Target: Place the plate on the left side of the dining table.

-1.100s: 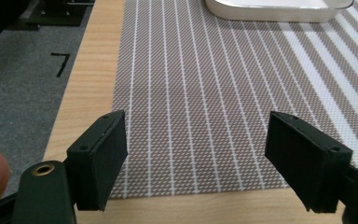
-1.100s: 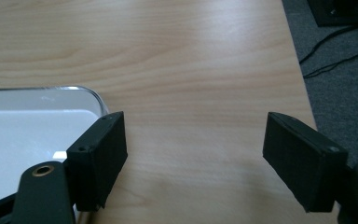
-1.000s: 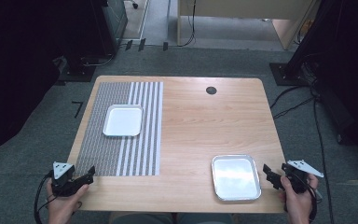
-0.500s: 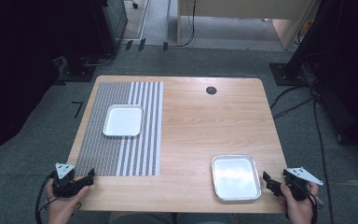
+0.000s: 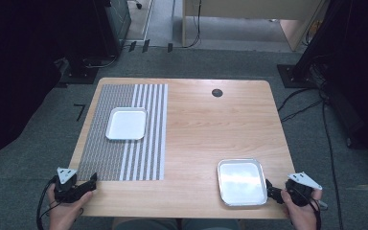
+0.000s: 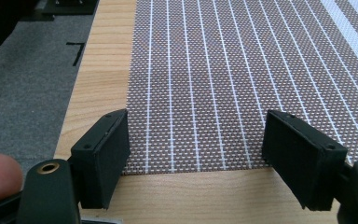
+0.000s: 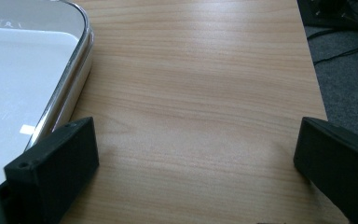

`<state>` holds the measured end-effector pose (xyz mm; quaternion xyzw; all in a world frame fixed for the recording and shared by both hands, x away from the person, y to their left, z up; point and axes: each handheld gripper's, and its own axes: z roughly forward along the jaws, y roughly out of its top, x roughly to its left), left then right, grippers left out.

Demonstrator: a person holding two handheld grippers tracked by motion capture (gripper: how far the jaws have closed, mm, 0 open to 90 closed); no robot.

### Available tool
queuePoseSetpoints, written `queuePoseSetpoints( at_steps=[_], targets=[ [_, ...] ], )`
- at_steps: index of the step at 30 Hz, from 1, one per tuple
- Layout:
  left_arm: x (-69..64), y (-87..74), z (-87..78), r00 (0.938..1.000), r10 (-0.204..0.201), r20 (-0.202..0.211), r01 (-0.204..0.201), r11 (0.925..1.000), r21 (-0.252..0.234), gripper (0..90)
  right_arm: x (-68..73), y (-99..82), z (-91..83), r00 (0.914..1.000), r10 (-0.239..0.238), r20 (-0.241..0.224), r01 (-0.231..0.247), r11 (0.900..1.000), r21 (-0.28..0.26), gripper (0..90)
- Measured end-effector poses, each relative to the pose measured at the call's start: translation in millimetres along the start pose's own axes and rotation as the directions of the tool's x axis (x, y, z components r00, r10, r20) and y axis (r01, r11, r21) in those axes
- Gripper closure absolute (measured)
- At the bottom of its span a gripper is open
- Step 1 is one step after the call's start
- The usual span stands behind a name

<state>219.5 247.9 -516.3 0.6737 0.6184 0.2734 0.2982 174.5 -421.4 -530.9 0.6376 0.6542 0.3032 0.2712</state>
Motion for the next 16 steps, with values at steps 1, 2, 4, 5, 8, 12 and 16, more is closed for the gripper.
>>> queuePoseSetpoints(
  at_steps=[1, 2, 4, 5, 8, 12, 16],
  targets=[
    [-0.1, -0.1, 0.1, 1.0, 0.0, 0.0, 0.0, 1.0, -0.001, 23.1, -0.7, -3.6, -1.5, 1.0, -0.001, -0.001, 0.001, 0.9998, -0.019, 0.0],
    [-0.2, -0.1, 0.2, 1.0, 0.001, -0.001, -0.001, 1.0, -0.002, 23.1, -0.8, -4.7, -2.0, 1.0, 0.0, 0.0, 0.0, 0.9997, -0.025, 0.0],
    [-0.4, 0.0, 0.3, 1.0, 0.003, -0.002, -0.003, 1.0, -0.003, 23.1, -1.1, -6.6, -2.7, 1.0, -0.003, 0.0, 0.003, 0.9993, -0.037, 0.0],
    [-0.5, 0.0, 0.4, 1.0, 0.003, -0.002, -0.003, 1.0, -0.004, 23.1, -1.1, -6.9, -2.8, 1.0, -0.003, 0.0, 0.003, 0.9993, -0.038, 0.0],
    [-0.4, 0.0, 0.6, 1.0, 0.001, -0.002, -0.001, 1.0, -0.004, 23.0, -1.1, -6.8, -2.8, 1.0, -0.003, 0.0, 0.003, 0.9993, -0.038, 0.0],
    [-0.4, 0.2, 0.7, 1.0, -0.001, -0.002, 0.001, 1.0, -0.003, 23.0, -1.1, -6.8, -2.8, 1.0, -0.003, 0.0, 0.003, 0.9993, -0.038, 0.0],
    [-0.8, 1.4, 0.4, 1.0, -0.002, -0.005, 0.002, 1.0, 0.006, 23.2, -1.1, -6.9, -2.8, 1.0, -0.003, 0.0, 0.003, 0.9993, -0.038, 0.0]
  ],
)
